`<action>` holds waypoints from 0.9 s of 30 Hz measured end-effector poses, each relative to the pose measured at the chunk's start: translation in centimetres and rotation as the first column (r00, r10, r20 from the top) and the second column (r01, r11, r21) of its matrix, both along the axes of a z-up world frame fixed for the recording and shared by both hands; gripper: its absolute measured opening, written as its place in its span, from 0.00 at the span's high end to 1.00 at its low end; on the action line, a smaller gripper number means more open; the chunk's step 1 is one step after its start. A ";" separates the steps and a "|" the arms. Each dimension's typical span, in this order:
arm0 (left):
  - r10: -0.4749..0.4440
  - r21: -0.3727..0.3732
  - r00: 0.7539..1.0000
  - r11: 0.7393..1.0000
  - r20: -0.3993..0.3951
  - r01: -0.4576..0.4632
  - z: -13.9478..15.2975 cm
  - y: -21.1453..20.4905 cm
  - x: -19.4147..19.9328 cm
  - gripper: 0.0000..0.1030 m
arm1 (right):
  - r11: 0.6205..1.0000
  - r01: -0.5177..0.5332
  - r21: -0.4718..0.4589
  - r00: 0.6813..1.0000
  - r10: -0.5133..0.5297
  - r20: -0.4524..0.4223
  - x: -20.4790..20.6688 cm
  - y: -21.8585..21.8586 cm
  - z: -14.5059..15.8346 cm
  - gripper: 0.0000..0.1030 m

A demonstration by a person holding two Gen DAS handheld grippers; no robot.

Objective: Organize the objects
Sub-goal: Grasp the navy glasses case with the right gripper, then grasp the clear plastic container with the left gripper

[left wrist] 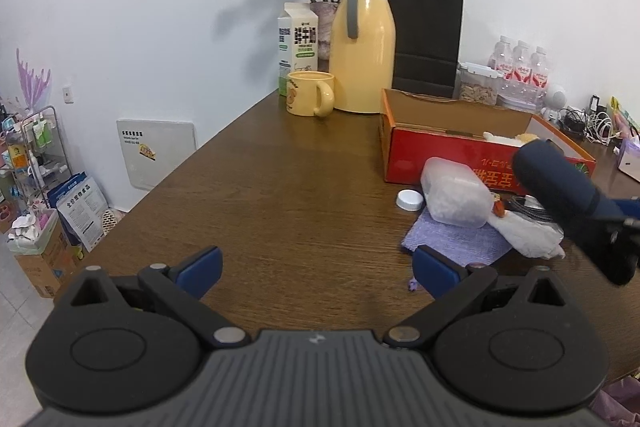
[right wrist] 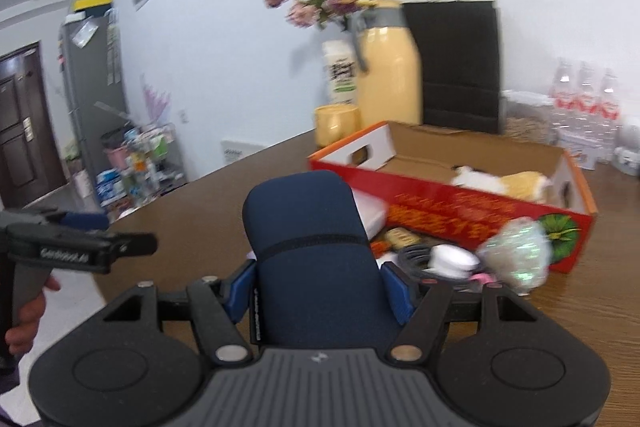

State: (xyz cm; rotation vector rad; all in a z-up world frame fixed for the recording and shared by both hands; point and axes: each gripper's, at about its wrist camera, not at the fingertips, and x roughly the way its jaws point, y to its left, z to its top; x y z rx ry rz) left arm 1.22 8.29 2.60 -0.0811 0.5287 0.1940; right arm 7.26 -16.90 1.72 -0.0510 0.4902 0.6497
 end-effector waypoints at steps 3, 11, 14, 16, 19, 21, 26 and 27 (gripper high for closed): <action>-0.019 0.001 1.000 1.000 -0.006 0.019 0.0 -0.7 0.8 0.00 | 0.998 0.064 0.007 0.998 -0.064 0.011 0.7 -1.7 0.5 0.37; -0.076 0.011 0.997 0.997 -0.014 0.076 0.1 -3.0 4.4 0.00 | 0.982 0.190 -0.003 0.981 -0.190 0.027 2.3 -5.9 0.8 0.37; -0.097 0.016 0.995 0.995 -0.011 0.097 0.2 -4.1 6.3 0.00 | 0.975 0.220 -0.011 0.975 -0.220 0.022 3.0 -7.0 0.6 0.37; -0.117 0.016 0.993 0.993 -0.008 0.117 0.2 -5.0 7.6 0.00 | 0.972 0.235 -0.013 0.972 -0.235 0.017 3.4 -7.6 0.3 0.37; -0.136 0.018 0.990 0.991 -0.021 0.136 -0.1 -6.4 9.9 0.00 | 0.968 0.252 -0.017 0.968 -0.252 0.004 4.3 -8.4 -0.2 0.37; -0.149 0.021 0.988 0.989 -0.032 0.149 -0.3 -7.3 11.4 0.00 | 0.966 0.258 -0.019 0.966 -0.258 -0.005 4.9 -8.8 -0.5 0.37; -0.148 0.039 0.987 0.988 -0.065 0.150 -1.1 -9.2 14.7 0.00 | 0.964 0.267 -0.020 0.963 -0.267 -0.021 6.3 -9.3 -1.1 0.37; -0.146 0.041 0.987 0.988 -0.071 0.149 -1.3 -9.4 15.2 0.00 | 0.963 0.267 -0.019 0.963 -0.268 -0.023 6.5 -9.5 -1.2 0.37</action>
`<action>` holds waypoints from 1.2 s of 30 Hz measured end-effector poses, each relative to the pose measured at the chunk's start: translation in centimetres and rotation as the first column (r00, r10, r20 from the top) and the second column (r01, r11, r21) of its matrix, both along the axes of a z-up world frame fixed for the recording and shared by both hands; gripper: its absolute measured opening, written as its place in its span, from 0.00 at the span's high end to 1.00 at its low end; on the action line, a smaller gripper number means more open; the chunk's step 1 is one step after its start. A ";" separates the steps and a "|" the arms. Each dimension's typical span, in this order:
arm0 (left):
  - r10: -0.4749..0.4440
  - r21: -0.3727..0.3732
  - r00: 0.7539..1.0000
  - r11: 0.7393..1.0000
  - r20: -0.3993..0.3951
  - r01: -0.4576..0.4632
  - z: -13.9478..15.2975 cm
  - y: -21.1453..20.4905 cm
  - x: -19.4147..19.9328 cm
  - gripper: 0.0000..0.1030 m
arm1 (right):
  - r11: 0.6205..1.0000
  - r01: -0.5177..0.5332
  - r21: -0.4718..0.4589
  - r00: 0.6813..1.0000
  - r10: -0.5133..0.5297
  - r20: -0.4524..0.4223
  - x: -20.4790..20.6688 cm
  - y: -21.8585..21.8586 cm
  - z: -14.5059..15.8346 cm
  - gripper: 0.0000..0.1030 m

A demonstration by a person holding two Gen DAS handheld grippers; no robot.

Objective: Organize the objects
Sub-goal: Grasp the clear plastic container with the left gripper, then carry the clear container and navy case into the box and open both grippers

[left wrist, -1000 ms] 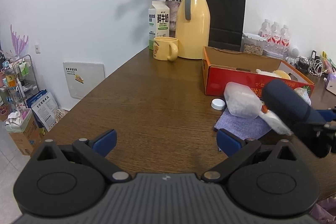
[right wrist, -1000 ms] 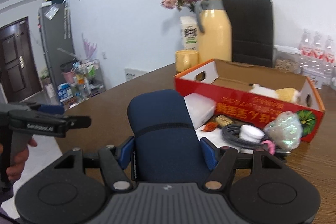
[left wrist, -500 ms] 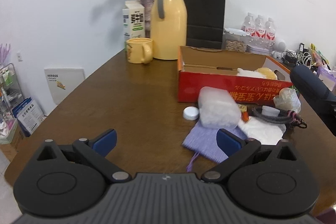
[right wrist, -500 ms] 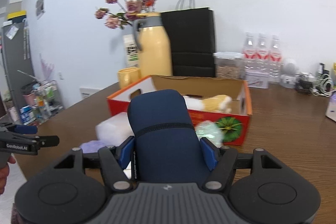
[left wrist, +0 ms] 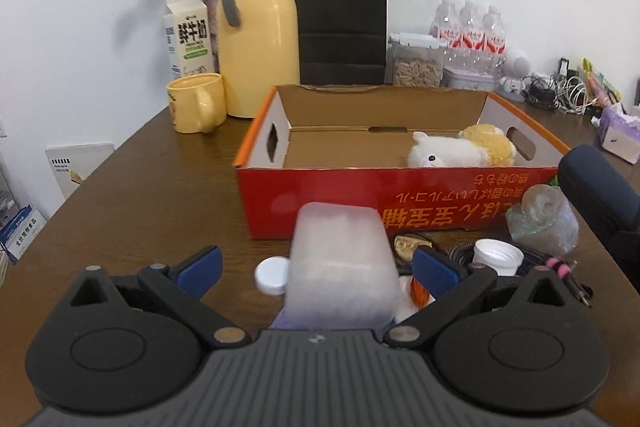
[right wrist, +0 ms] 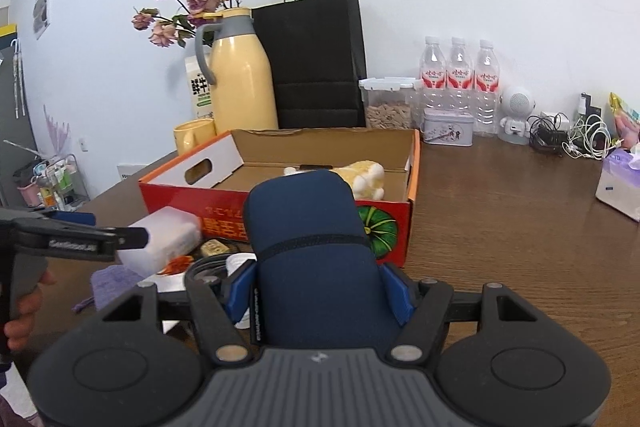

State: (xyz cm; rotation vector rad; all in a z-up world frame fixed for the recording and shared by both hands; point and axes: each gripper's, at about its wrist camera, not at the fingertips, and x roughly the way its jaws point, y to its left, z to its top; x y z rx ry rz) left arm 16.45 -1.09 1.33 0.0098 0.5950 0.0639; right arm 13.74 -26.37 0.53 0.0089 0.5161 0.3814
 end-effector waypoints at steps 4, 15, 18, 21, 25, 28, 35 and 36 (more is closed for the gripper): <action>0.021 0.002 1.000 1.000 -0.019 -0.021 -0.7 -0.5 1.9 0.00 | 1.000 -0.001 0.001 1.000 0.001 -0.007 0.8 -0.1 -0.4 0.37; 0.021 -0.033 0.997 0.999 -0.067 -0.024 -2.2 -0.5 3.4 0.35 | 1.000 -0.017 -0.001 1.000 0.017 -0.016 1.8 0.9 -0.9 0.37; 0.015 -0.050 0.999 0.999 -0.052 -0.018 -1.9 -0.3 2.9 0.35 | 1.000 -0.022 -0.003 1.000 0.022 -0.012 1.8 1.3 -0.8 0.37; 0.012 -0.060 1.000 0.998 -0.027 -0.014 -1.2 0.1 2.1 0.35 | 1.000 -0.027 -0.007 1.000 0.026 -0.006 1.9 1.3 -0.5 0.37; -0.004 -0.067 1.000 0.998 0.010 0.005 0.0 0.4 0.9 0.35 | 0.999 -0.033 -0.016 0.999 0.034 0.007 1.9 1.6 0.1 0.37; -0.036 -0.083 0.998 0.996 0.044 0.039 1.3 0.7 -0.1 0.35 | 0.999 -0.042 -0.025 0.999 0.043 0.022 2.0 1.9 0.7 0.37; -0.059 -0.073 0.985 0.995 0.163 0.071 5.2 0.6 -0.3 0.35 | 0.998 -0.055 -0.018 0.995 0.056 0.077 3.2 3.2 2.9 0.37; -0.059 -0.068 0.983 0.995 0.175 0.072 5.6 0.5 0.0 0.35 | 0.998 -0.056 -0.017 0.995 0.057 0.086 3.6 3.4 3.3 0.37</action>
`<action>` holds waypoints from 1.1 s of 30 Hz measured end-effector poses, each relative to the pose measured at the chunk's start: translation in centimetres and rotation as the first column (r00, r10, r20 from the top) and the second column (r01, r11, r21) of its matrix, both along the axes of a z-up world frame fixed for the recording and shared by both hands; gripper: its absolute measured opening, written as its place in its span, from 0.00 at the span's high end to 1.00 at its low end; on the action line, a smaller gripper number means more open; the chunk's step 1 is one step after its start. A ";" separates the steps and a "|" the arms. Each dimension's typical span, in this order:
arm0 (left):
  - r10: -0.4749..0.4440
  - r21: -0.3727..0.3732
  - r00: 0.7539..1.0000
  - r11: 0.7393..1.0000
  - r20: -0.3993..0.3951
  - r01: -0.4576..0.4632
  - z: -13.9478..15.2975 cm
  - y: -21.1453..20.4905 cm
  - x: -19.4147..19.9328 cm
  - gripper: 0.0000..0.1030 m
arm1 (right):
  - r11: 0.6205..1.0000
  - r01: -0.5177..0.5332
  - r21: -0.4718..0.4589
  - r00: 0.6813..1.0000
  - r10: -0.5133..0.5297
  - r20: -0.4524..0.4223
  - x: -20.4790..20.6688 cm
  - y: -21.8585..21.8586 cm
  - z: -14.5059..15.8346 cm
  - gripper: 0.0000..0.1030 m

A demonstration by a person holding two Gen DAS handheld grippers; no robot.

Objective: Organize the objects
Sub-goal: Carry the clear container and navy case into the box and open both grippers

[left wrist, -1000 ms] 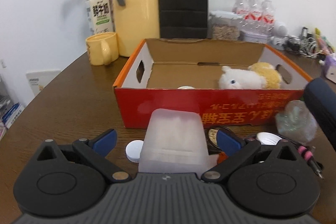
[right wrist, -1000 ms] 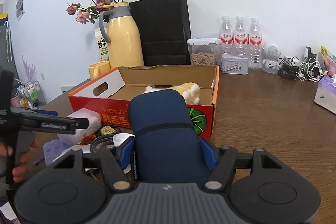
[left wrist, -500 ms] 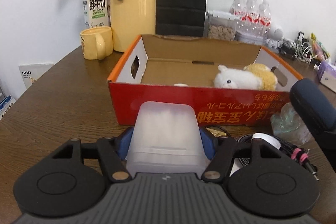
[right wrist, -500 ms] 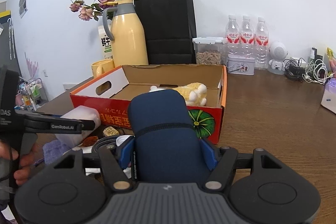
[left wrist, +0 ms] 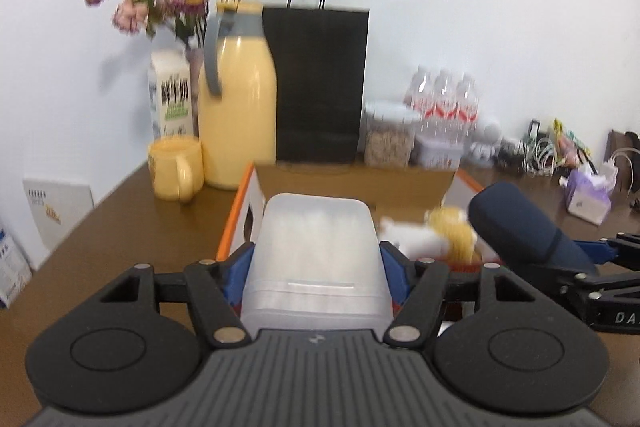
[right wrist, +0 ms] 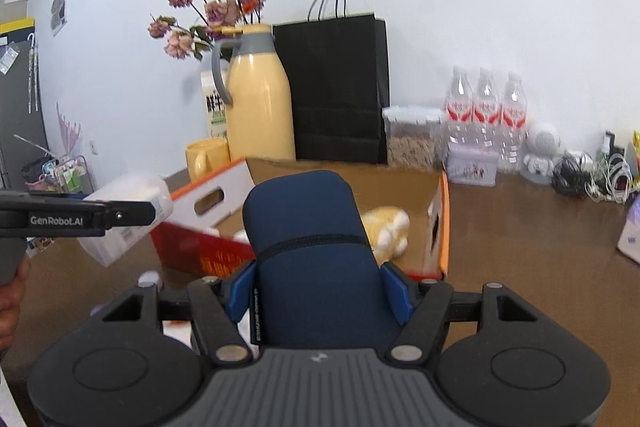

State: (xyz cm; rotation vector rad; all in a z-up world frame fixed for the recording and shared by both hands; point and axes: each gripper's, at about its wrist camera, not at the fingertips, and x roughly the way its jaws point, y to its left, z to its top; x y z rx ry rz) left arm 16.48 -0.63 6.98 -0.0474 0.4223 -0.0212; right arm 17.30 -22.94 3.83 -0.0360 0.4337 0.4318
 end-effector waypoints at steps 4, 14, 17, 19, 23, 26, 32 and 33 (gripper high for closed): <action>-0.004 0.001 0.999 1.000 0.040 0.004 1.4 -0.4 2.1 0.35 | 1.000 -0.006 0.002 0.999 0.006 0.036 2.2 1.3 1.7 0.37; 0.030 -0.037 0.999 0.999 0.023 -0.029 1.6 -0.4 8.9 0.35 | 0.995 -0.032 -0.097 0.999 0.035 0.021 10.8 5.5 2.3 0.37; 0.043 -0.027 0.999 0.999 0.001 -0.043 1.1 -0.2 10.9 0.35 | 0.988 -0.045 -0.148 0.999 0.047 0.008 13.2 6.3 1.6 0.37; 0.052 -0.025 0.998 0.998 -0.017 -0.053 0.7 0.0 12.2 0.35 | 0.982 -0.060 -0.179 0.998 0.061 -0.002 14.5 6.8 1.3 0.37; 0.058 -0.024 0.998 0.998 -0.039 -0.059 -0.2 0.1 14.3 0.35 | 0.971 -0.081 -0.226 0.997 0.076 -0.031 17.3 7.2 0.7 0.37; 0.057 -0.021 0.997 0.998 -0.060 -0.059 -0.8 0.2 15.6 0.35 | 0.969 -0.082 -0.234 0.996 0.072 -0.053 18.8 7.3 0.1 0.37; 0.030 0.004 0.993 1.000 -0.111 -0.029 -2.2 0.1 17.4 0.33 | 0.964 -0.093 -0.247 0.991 0.065 -0.119 20.5 7.5 -1.4 0.35; 0.030 0.008 0.993 1.000 -0.114 -0.030 -2.3 0.1 17.5 0.25 | 0.963 -0.095 -0.251 0.990 0.064 -0.127 20.6 7.5 -1.6 0.35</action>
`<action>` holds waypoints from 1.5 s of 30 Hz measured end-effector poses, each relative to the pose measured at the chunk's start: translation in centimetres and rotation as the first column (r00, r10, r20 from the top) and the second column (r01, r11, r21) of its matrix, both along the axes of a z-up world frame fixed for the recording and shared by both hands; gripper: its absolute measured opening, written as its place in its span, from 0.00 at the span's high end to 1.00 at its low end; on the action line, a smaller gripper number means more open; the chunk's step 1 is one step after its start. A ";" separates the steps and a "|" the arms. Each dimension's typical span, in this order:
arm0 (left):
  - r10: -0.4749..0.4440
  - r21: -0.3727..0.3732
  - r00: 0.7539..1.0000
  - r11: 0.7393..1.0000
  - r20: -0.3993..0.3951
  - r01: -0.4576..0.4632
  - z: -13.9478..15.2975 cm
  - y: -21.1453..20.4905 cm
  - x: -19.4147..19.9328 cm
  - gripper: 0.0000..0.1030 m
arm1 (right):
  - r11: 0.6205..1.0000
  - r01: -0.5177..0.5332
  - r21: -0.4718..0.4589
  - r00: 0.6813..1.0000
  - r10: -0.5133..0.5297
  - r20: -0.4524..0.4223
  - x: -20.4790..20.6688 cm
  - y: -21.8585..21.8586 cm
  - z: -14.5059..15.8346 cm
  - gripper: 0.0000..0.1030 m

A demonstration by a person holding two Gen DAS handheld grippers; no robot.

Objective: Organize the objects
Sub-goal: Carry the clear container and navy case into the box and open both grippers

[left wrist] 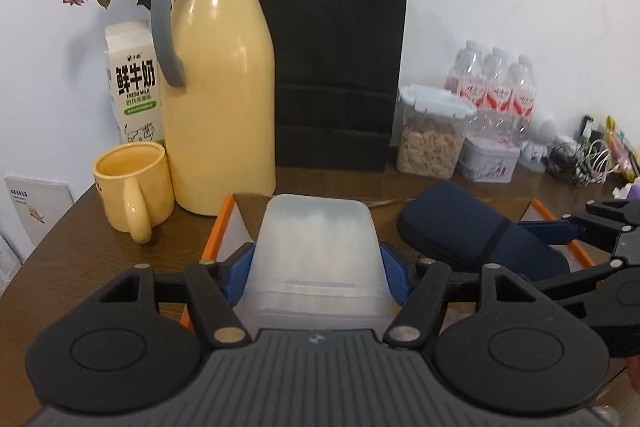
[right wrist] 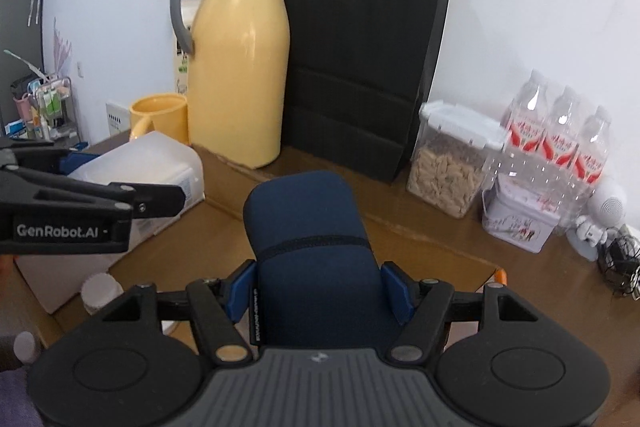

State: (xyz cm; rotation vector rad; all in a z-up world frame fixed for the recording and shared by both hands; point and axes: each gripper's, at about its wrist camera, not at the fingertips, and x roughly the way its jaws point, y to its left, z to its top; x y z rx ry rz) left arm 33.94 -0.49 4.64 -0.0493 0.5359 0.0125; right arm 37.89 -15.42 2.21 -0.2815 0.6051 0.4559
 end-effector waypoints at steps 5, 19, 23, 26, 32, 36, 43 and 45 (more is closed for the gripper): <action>0.007 0.027 0.999 1.000 0.044 -0.008 0.2 -0.2 -0.7 0.00 | 0.999 0.041 0.022 0.999 -0.041 0.028 -0.2 -0.7 0.0 0.09; 0.007 0.062 0.996 0.998 0.084 -0.013 1.9 -0.8 -3.5 0.00 | 0.996 0.065 0.066 0.998 -0.066 0.021 -3.2 -2.2 0.9 0.01; 0.008 0.063 0.995 0.998 0.099 -0.015 2.8 -0.8 -5.1 0.00 | 0.995 0.064 0.075 0.997 -0.067 0.037 -5.0 -2.5 1.8 0.00; 0.013 0.059 0.994 0.998 0.109 -0.020 3.3 -0.6 -6.4 0.00 | 0.994 0.061 0.086 0.997 -0.066 0.050 -6.6 -2.7 2.5 0.00; 0.008 0.061 0.992 0.998 0.126 -0.016 4.0 -0.2 -9.3 0.00 | 0.993 0.057 0.103 0.995 -0.065 0.078 -9.6 -3.3 3.5 0.00; 0.012 0.061 0.992 0.998 0.126 -0.020 4.1 0.3 -11.0 0.00 | 0.992 0.055 0.117 0.993 -0.067 0.094 -11.9 -3.8 3.7 0.00; 0.038 0.019 0.991 0.999 0.130 -0.041 3.6 1.7 -14.4 0.00 | 0.982 0.078 0.174 0.989 -0.099 0.114 -16.3 -4.8 3.5 0.00; 0.039 0.015 0.991 0.999 0.127 -0.041 3.3 2.1 -15.4 0.00 | 0.980 0.089 0.177 0.987 -0.111 0.119 -17.4 -5.1 3.2 0.00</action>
